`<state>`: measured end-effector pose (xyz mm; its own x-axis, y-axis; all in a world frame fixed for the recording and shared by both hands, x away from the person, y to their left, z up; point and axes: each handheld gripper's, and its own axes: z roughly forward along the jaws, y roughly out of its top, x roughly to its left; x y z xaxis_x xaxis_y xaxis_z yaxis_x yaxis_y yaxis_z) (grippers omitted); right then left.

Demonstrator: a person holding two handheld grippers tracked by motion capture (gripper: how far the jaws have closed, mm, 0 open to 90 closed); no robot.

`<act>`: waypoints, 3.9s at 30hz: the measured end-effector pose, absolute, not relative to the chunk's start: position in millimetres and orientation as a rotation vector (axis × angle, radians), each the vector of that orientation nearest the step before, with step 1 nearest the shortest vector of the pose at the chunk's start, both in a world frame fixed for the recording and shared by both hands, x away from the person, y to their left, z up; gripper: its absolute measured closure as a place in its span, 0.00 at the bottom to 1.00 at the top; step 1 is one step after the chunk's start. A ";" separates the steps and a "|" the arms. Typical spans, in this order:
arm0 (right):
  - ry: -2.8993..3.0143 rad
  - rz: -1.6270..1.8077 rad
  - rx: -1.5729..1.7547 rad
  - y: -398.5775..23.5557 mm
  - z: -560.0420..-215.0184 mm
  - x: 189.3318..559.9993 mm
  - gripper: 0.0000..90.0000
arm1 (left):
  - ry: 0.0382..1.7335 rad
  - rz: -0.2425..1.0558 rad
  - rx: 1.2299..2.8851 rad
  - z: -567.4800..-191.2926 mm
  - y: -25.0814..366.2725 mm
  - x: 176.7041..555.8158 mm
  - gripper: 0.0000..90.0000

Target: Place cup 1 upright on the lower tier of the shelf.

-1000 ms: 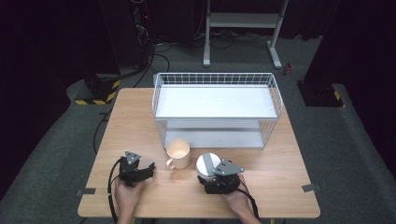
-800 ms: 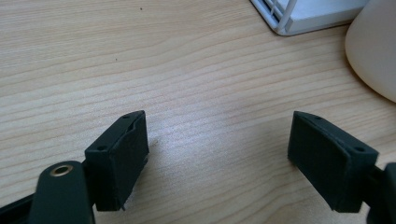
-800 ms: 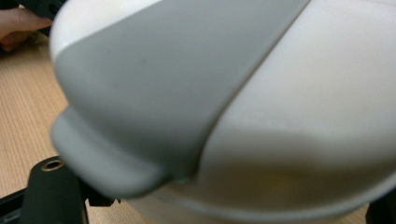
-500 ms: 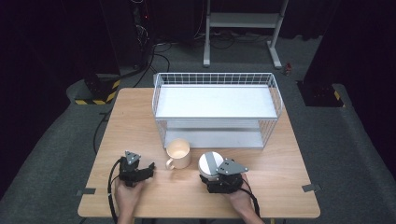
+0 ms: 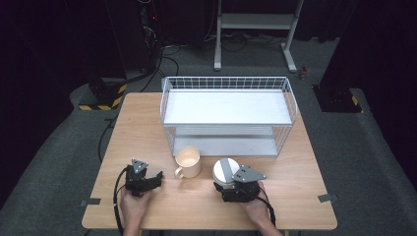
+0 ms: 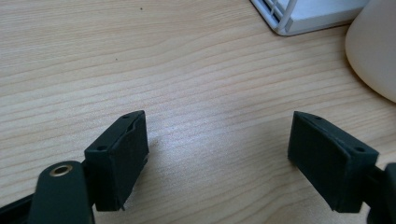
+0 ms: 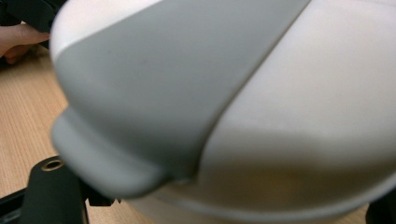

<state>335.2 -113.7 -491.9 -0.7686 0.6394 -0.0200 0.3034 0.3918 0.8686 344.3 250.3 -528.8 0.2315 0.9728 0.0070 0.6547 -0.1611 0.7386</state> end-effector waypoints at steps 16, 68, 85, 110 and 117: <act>2.283 1.328 0.835 -123.6 -483.1 342.9 0.20 | 1.497 0.664 1.892 -528.9 250.4 344.5 0.21; 2.183 1.218 1.052 -151.6 -473.4 408.4 0.20 | 1.498 0.666 1.891 -528.8 250.5 344.5 0.22; 2.170 1.158 1.129 -145.5 -482.4 437.0 0.20 | 1.498 0.666 1.891 -528.8 250.4 344.5 0.22; 2.143 1.149 1.123 -148.0 -485.2 456.9 0.20 | 1.498 0.666 1.891 -528.8 250.4 344.5 0.22; 2.163 1.142 1.144 -149.2 -486.2 456.9 0.13 | 1.498 0.666 1.891 -528.8 250.4 344.5 0.22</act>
